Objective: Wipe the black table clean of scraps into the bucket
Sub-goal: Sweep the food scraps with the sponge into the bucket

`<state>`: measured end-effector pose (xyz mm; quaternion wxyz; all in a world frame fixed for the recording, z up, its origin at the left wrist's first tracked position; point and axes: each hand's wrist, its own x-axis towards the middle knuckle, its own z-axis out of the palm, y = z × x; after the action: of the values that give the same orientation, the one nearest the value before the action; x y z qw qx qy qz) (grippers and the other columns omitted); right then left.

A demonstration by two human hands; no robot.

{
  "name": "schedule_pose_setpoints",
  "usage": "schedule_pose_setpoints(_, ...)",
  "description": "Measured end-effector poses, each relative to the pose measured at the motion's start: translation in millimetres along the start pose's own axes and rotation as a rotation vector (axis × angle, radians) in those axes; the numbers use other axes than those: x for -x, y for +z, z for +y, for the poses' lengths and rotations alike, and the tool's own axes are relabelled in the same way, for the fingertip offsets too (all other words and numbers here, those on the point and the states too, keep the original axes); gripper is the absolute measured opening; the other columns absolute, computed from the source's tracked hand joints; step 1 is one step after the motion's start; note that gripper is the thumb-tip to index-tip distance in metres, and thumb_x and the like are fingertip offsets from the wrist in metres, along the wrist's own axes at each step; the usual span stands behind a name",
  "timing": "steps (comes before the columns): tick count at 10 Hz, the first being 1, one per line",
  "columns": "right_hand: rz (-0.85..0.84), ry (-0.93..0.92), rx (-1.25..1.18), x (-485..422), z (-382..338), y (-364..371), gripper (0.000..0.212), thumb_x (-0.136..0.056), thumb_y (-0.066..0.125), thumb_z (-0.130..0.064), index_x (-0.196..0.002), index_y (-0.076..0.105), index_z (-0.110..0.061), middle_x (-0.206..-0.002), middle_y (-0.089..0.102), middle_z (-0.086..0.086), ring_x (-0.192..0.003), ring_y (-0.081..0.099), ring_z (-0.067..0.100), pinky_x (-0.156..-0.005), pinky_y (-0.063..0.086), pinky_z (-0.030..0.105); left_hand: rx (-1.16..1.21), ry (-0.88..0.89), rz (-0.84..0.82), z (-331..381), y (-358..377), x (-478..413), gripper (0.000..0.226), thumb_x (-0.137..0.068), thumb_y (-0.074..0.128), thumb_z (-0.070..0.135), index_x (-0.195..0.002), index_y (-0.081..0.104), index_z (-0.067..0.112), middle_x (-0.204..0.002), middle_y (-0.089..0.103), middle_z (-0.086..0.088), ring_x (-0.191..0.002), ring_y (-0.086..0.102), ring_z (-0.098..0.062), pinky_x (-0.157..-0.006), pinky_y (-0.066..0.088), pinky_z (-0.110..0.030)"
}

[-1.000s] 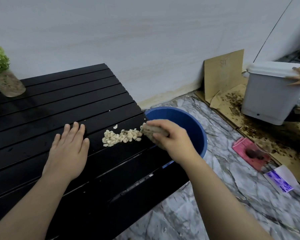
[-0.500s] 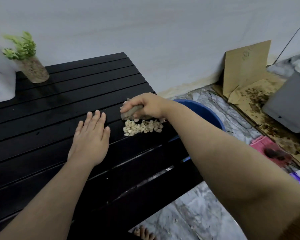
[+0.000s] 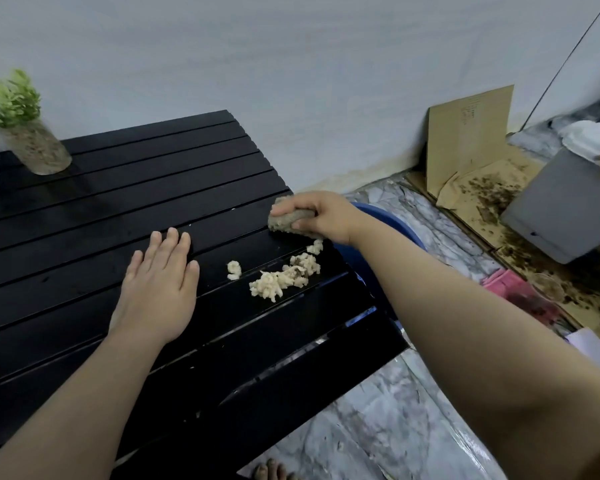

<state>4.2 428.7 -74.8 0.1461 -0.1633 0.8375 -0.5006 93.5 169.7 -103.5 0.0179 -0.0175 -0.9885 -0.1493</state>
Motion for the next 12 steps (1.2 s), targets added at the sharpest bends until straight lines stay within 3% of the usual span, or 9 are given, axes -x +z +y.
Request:
schedule_pose_setpoints(1,-0.12,-0.024,-0.003,17.2,5.8,-8.4,0.046,-0.081,0.058,0.01,-0.097,0.07,-0.031,-0.122,0.063,0.001,-0.116,0.057,0.027,-0.099,0.047,0.039,-0.003,-0.001,0.005,0.3,0.5,-0.9,0.054,-0.095,0.016,0.035,-0.145,0.013,0.016,-0.157,0.007,-0.001,-0.144,-0.004,-0.014,-0.117,-0.001,-0.036)
schedule_pose_setpoints(2,-0.224,0.025,-0.138,26.5,4.1,-19.7,0.047,-0.082,0.056,0.01,-0.093,0.071,-0.033,-0.099,0.072,-0.01,-0.09,0.069,0.021,-0.071,0.059,0.032,-0.004,-0.004,0.003,0.6,1.1,-1.0,0.054,-0.095,0.016,0.035,-0.145,0.013,0.016,-0.157,0.008,-0.001,-0.144,-0.004,-0.014,-0.117,-0.001,-0.036)
schedule_pose_setpoints(3,-0.057,0.003,-0.257,13.5,-8.3,-11.6,0.047,-0.084,0.055,0.009,-0.097,0.07,-0.034,-0.107,0.066,-0.005,-0.093,0.065,0.008,-0.083,0.055,0.023,-0.011,-0.005,-0.004,0.8,1.0,-0.6,0.054,-0.095,0.015,0.035,-0.145,0.013,0.016,-0.157,0.007,-0.002,-0.144,-0.004,-0.015,-0.117,-0.001,-0.036)
schedule_pose_setpoints(5,-0.085,-0.131,0.236,-16.3,-29.7,38.1,0.037,-0.082,0.061,0.002,-0.112,0.066,-0.021,-0.125,0.061,0.0,-0.117,0.054,0.016,-0.104,0.041,0.033,-0.003,-0.006,0.007,-0.1,0.2,-0.1,0.054,-0.095,0.016,0.036,-0.145,0.014,0.016,-0.157,0.008,-0.002,-0.144,-0.003,-0.014,-0.117,-0.001,-0.036)
schedule_pose_setpoints(6,-0.332,-0.13,0.272,-6.3,-34.8,31.6,0.038,-0.079,0.061,0.006,-0.106,0.068,-0.02,-0.12,0.064,0.0,-0.109,0.061,0.025,-0.091,0.052,0.038,0.007,-0.001,0.016,0.7,1.2,-1.1,0.054,-0.095,0.016,0.035,-0.145,0.014,0.016,-0.157,0.009,-0.002,-0.144,-0.003,-0.014,-0.117,0.0,-0.036)
schedule_pose_setpoints(7,-0.312,-0.047,0.178,-2.5,-37.7,15.9,0.038,-0.081,0.056,0.009,-0.103,0.069,-0.02,-0.105,0.068,-0.002,-0.079,0.067,0.018,-0.054,0.054,0.023,0.067,-0.01,0.039,2.7,-0.5,0.0,0.051,-0.096,0.019,0.032,-0.144,0.019,0.014,-0.156,0.012,-0.002,-0.144,-0.002,-0.014,-0.117,-0.001,-0.035)
schedule_pose_setpoints(9,-0.181,-0.119,0.265,-17.0,-54.5,57.7,0.035,-0.082,0.058,0.005,-0.106,0.068,-0.019,-0.117,0.065,0.007,-0.106,0.061,0.023,-0.095,0.05,0.045,0.052,-0.014,0.051,1.4,-5.7,6.1,0.049,-0.097,0.022,0.027,-0.143,0.021,0.01,-0.156,0.015,-0.006,-0.144,0.003,-0.018,-0.117,0.003,-0.035)
schedule_pose_setpoints(11,-0.471,-0.082,0.295,2.3,-70.5,40.0,0.041,-0.073,0.056,0.019,-0.096,0.071,-0.01,-0.108,0.065,0.001,-0.108,0.062,0.025,-0.094,0.051,0.048,0.031,-0.009,0.048,0.7,-5.8,5.0,0.05,-0.096,0.022,0.026,-0.143,0.021,0.009,-0.156,0.016,-0.007,-0.144,0.005,-0.019,-0.117,0.004,-0.036)
schedule_pose_setpoints(12,-0.133,-0.13,0.146,27.1,-78.4,22.9,0.039,-0.077,0.058,0.016,-0.103,0.069,-0.011,-0.117,0.065,0.008,-0.115,0.058,0.019,-0.103,0.044,0.036,0.04,-0.001,0.062,0.5,-4.5,2.1,0.049,-0.096,0.024,0.025,-0.142,0.024,0.008,-0.155,0.018,-0.008,-0.144,0.007,-0.021,-0.117,0.006,-0.038)
